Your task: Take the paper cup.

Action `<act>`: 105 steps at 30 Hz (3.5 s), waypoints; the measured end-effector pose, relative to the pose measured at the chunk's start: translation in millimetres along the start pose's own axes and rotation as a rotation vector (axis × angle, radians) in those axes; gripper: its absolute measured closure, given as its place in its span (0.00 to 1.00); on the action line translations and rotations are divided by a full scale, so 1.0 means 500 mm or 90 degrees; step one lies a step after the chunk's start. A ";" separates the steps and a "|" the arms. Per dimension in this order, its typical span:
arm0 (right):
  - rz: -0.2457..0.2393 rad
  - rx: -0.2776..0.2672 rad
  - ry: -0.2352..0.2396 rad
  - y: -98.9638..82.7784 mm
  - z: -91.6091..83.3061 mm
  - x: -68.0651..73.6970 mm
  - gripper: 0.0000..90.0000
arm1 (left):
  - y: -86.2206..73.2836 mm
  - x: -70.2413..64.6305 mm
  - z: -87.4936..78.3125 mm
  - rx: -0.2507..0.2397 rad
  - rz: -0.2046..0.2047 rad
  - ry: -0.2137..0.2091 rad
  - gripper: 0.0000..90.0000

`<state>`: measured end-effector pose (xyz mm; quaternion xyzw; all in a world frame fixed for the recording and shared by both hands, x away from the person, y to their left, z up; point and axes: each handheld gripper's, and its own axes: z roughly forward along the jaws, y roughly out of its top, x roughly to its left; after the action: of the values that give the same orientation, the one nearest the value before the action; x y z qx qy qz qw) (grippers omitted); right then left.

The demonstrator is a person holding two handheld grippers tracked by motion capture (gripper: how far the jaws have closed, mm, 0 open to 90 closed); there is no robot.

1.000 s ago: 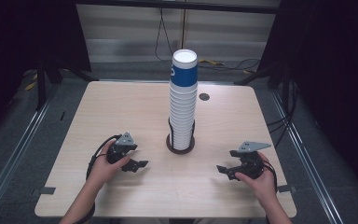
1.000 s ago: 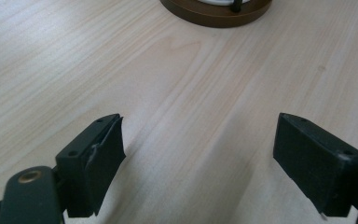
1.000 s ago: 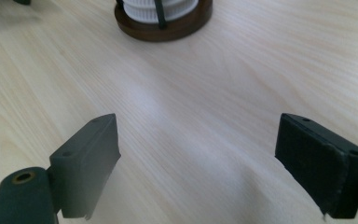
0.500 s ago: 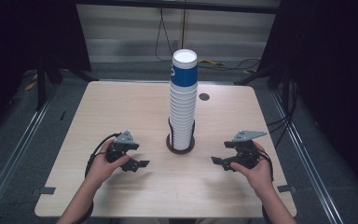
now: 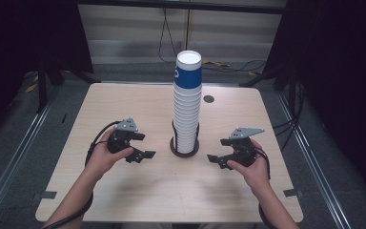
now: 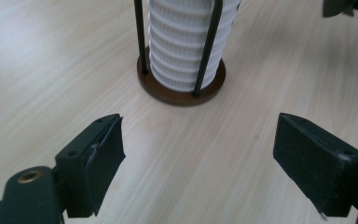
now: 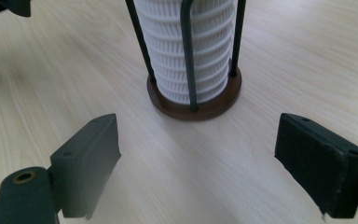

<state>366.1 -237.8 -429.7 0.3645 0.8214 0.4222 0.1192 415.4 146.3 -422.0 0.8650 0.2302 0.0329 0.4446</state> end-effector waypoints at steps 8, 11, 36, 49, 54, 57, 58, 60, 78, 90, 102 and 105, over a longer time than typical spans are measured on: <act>-0.002 -0.004 0.003 0.032 0.010 0.002 0.14 | 0.064 0.000 -0.022 -0.005 -0.004 -0.008 0.18; -0.009 -0.002 0.000 0.048 0.012 0.003 0.14 | 0.092 -0.001 -0.027 0.001 0.006 -0.012 0.18; -0.048 -0.008 0.024 0.135 0.013 0.009 0.14 | 0.276 -0.020 -0.069 -0.006 0.067 -0.012 0.18; -0.064 -0.019 0.040 0.178 0.015 0.018 0.14 | 0.351 -0.039 -0.081 -0.027 0.086 -0.018 0.18; -0.067 -0.029 0.042 0.192 0.013 0.020 0.14 | 0.374 -0.040 -0.079 -0.045 0.089 -0.019 0.18; -0.069 -0.032 0.040 0.206 0.010 0.020 0.14 | 0.387 -0.040 -0.077 -0.054 0.092 -0.021 0.17; -0.069 -0.032 0.040 0.206 0.010 0.020 0.14 | 0.391 -0.041 -0.075 -0.053 0.091 -0.017 0.17; -0.070 -0.032 0.044 0.214 0.009 0.020 0.14 | 0.399 -0.043 -0.072 -0.055 0.096 -0.017 0.17; -0.076 -0.074 0.042 0.268 -0.013 0.023 0.14 | 0.431 -0.049 -0.050 -0.092 0.093 -0.009 0.18; -0.061 -0.108 0.036 0.309 -0.023 0.024 0.13 | 0.429 -0.049 -0.051 -0.097 0.093 0.001 0.24; -0.038 -0.132 0.036 0.332 -0.009 0.031 0.13 | 0.414 -0.043 -0.029 -0.094 0.086 0.002 0.17; -0.036 -0.135 0.035 0.331 -0.008 0.031 0.13 | 0.416 -0.047 -0.027 -0.087 0.100 0.012 0.17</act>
<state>435.5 -166.9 -296.4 0.3146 0.7852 0.5129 0.1465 467.9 42.7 -247.2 0.8478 0.1633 0.0915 0.4961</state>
